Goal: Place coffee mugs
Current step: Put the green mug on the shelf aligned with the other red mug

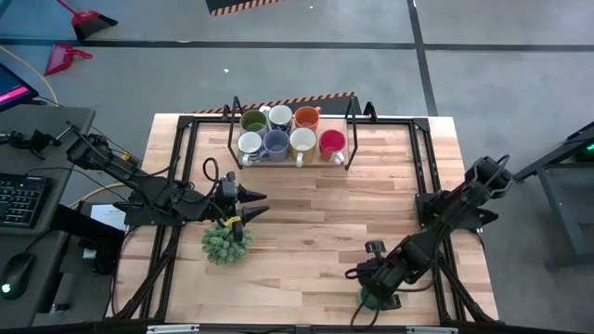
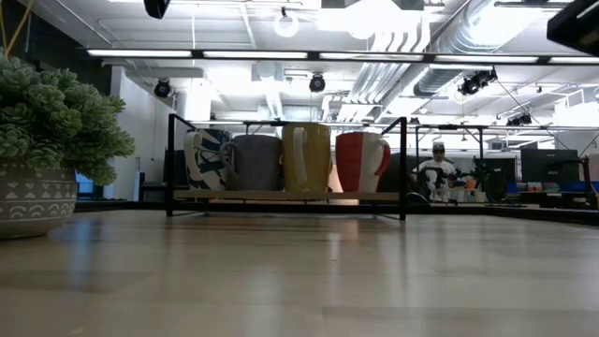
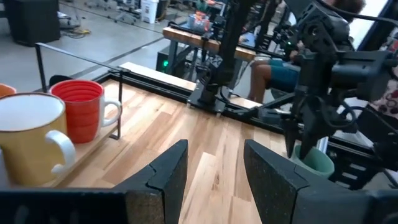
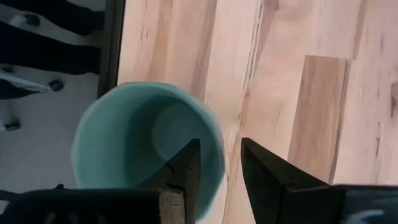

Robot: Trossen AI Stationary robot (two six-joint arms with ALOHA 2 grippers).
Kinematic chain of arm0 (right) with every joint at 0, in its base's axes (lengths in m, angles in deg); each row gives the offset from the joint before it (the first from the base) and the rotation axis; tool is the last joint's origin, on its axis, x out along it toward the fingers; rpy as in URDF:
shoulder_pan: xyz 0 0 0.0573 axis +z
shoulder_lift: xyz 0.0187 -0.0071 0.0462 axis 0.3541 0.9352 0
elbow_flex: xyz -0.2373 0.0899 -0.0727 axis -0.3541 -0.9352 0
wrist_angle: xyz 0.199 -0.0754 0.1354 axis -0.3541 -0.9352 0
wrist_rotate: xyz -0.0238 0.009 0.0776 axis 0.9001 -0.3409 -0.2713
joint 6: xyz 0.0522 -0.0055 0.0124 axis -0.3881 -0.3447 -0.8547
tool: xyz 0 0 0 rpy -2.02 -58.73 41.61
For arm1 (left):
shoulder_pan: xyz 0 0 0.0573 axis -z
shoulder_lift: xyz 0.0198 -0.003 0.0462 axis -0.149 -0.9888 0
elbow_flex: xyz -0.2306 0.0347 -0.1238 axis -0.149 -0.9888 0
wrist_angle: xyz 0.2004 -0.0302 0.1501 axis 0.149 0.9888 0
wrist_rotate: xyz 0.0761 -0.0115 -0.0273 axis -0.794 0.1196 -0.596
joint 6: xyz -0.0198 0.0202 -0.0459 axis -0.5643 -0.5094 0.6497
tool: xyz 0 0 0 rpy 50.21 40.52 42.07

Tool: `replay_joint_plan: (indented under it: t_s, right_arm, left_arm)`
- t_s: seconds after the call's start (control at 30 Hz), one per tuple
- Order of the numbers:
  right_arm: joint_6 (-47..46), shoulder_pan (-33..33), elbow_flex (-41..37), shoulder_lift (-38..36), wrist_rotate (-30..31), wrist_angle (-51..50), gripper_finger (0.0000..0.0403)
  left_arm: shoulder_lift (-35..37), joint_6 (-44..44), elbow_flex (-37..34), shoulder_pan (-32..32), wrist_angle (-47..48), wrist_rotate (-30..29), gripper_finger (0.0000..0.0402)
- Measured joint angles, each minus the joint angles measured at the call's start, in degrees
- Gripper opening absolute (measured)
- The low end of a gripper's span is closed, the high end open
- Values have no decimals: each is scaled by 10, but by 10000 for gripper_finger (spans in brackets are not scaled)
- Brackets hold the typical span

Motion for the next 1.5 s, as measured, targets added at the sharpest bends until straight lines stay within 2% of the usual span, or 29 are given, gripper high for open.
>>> replay_joint_plan:
  t_s: [0.6, 0.87, 1.1, 1.27, 1.37, 1.5]
  right_arm:
    - [-14, -2, 0, 90, 9, 49, 94]
    - [-80, -6, 0, 95, 42, 50, 94]
    - [-90, -7, 0, 95, 62, 63, 92]
    - [-87, -8, 0, 95, 120, 89, 80]
    - [-92, -16, 0, 95, 121, 92, 67]
    - [-120, -27, 0, 95, 117, 88, 18]
  left_arm:
    - [0, -12, 0, 0, 18, 17, 145]
    - [0, -18, 0, 0, 20, 45, 145]
    - [0, -17, 0, 0, 31, 45, 145]
    - [0, -17, 0, 0, 32, 65, 145]
    - [0, -17, 0, 0, 32, 74, 145]
    - [0, -17, 0, 0, 31, 77, 145]
